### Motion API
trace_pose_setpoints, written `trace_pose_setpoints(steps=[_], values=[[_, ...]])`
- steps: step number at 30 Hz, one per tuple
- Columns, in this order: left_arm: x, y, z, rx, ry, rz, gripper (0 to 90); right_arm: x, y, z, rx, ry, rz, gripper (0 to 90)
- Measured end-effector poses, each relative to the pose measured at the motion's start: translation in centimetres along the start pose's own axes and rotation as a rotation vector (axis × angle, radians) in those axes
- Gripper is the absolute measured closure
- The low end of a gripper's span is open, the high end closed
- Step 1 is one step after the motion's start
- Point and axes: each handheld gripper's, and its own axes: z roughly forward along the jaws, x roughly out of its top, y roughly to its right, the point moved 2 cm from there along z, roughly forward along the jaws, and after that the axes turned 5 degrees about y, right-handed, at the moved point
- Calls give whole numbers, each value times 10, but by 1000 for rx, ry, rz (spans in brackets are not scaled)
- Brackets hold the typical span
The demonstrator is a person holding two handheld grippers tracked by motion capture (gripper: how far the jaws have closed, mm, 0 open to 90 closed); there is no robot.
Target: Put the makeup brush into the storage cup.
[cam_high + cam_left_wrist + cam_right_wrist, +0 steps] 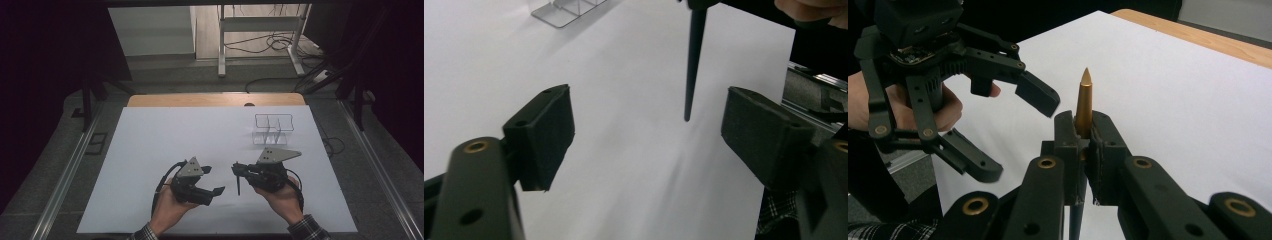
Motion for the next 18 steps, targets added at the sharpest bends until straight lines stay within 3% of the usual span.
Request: trace_pose_setpoints(steps=[18], values=[[-15, -6, -20, 8, -13, -31, 82, 2, 4, -7, -9, 6, 7, 838]])
